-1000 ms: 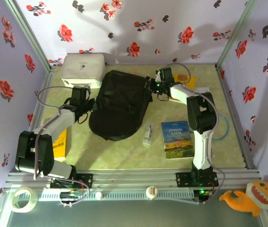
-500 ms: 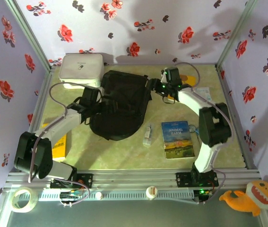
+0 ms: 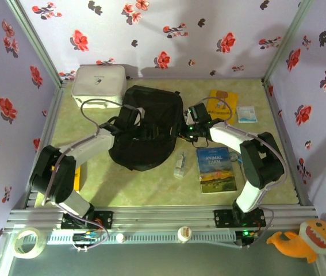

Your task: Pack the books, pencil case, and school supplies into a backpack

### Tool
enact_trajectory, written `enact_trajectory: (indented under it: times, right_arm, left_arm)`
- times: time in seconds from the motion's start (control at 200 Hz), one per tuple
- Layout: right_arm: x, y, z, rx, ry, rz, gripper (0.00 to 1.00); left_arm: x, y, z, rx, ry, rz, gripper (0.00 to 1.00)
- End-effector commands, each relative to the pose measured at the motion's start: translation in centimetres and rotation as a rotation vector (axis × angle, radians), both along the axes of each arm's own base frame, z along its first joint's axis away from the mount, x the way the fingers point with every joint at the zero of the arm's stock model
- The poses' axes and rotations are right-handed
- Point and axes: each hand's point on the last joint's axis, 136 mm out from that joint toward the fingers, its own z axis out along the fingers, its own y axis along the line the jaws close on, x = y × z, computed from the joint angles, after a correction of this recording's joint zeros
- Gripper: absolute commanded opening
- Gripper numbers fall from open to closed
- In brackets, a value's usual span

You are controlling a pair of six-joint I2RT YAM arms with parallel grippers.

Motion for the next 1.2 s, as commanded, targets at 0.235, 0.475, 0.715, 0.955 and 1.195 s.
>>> enact_trajectory:
  times: [0.235, 0.475, 0.715, 0.955, 1.195]
  right_arm:
    - [-0.8, -2.3, -3.8, -0.005, 0.069, -0.04, 0.13]
    - [-0.5, -2.5, -4.6, 0.007, 0.081, -0.057, 0.12]
    - [-0.6, -2.9, -4.9, 0.01, 0.085, -0.067, 0.12]
    - [-0.4, -2.9, -5.0, 0.008, 0.088, -0.071, 0.11]
    - [-0.5, -3.1, -5.2, 0.002, 0.089, -0.082, 0.1]
  left_arm:
    - [-0.6, -6.4, -1.6, -0.255, 0.193, 0.07, 0.68]
    - [-1.1, -8.8, -2.5, -0.286, 0.224, 0.035, 0.56]
    - [-0.9, -9.5, -3.6, -0.275, 0.236, 0.029, 0.4]
    - [-0.1, -10.0, -4.3, -0.273, 0.242, 0.033, 0.37]
    - [-0.3, -10.4, -3.9, -0.295, 0.237, 0.01, 0.36]
